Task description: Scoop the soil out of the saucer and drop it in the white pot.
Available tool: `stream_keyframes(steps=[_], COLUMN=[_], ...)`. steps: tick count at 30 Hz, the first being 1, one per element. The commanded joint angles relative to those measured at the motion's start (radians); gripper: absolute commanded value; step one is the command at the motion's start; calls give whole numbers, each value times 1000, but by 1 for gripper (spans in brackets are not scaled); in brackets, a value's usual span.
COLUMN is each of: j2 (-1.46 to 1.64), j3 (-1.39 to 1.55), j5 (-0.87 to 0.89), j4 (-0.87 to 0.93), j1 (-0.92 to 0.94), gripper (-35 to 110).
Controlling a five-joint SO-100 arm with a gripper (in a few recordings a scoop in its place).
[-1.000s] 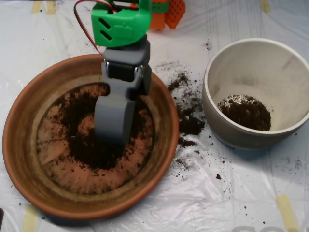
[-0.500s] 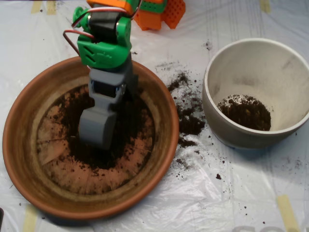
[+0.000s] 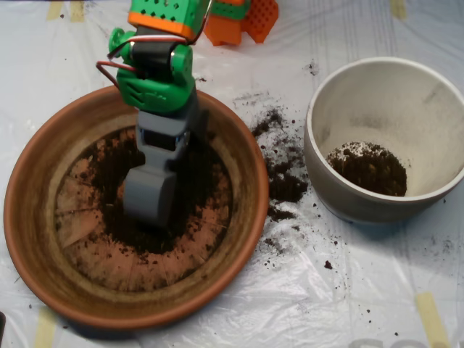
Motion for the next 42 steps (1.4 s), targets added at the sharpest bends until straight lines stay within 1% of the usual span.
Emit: stream_keyframes(steps=[1, 9, 13, 16, 20, 25, 30, 31, 38, 42], j2=[-43, -212, -235, -239, -227, -166, -74, -60, 26, 72], j3=[-140, -350, -383, -382, -365, -313, -245, -239, -238, -296], j5=[-18, -32, -43, -52, -60, -60, -60, -58, -69, -57], j4=[46, 127, 129, 129, 127, 95, 57, 52, 57, 106], j1=[21, 18, 9, 0, -8, -5, -6, -6, -29, -48], gripper=[54, 54, 49, 42, 23, 11, 3, 0, -1, -1])
